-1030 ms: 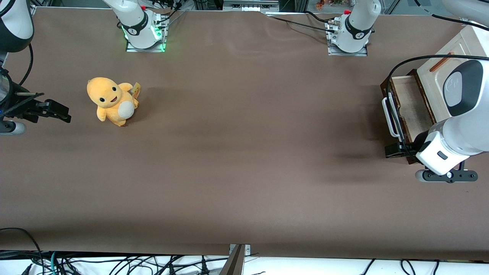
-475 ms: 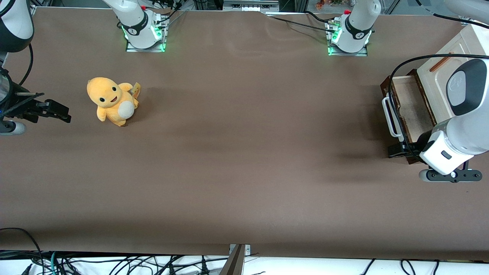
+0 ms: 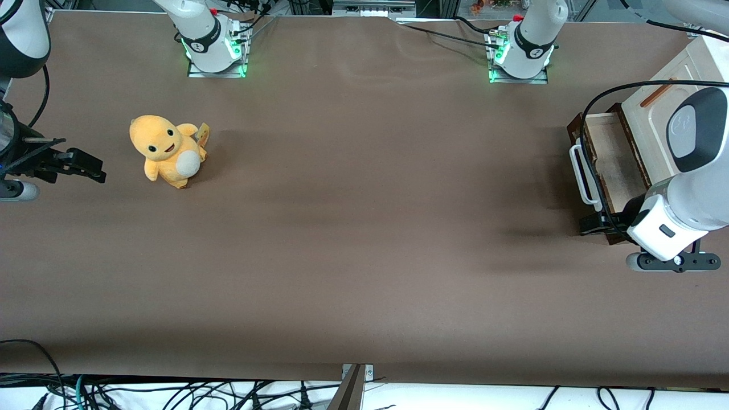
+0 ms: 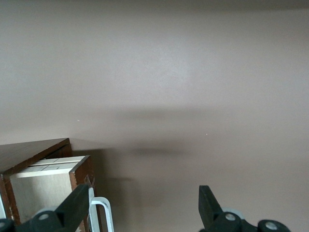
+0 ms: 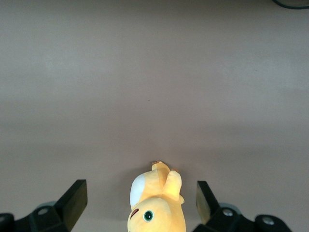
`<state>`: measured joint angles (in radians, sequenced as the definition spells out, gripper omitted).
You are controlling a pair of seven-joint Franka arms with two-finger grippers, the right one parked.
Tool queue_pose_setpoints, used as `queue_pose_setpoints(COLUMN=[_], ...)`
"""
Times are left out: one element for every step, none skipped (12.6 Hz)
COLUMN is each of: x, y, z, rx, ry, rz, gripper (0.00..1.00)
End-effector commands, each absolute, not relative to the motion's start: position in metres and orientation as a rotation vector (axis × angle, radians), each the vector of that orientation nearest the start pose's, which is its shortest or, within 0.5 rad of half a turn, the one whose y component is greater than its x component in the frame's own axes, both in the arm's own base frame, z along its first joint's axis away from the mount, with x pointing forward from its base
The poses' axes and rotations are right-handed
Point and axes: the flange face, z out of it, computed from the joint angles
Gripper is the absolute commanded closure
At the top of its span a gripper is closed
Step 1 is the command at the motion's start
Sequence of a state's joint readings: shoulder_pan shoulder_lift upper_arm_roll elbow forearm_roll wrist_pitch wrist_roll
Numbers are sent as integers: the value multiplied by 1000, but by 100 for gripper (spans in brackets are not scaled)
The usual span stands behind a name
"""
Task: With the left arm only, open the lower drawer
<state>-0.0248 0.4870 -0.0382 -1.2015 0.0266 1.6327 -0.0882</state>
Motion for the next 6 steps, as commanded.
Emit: queue_pose_setpoints(x=[687, 687, 686, 686, 686, 686], y=[-32, -31, -30, -31, -31, -30], z=[508, 508, 509, 509, 509, 509], rx=[-3146, -3146, -3148, -3150, -3155, -3160], ry=[-16, -16, -19, -19, -17, -21], rz=[68, 70, 73, 73, 74, 72], gripper=[0, 0, 0, 0, 0, 0])
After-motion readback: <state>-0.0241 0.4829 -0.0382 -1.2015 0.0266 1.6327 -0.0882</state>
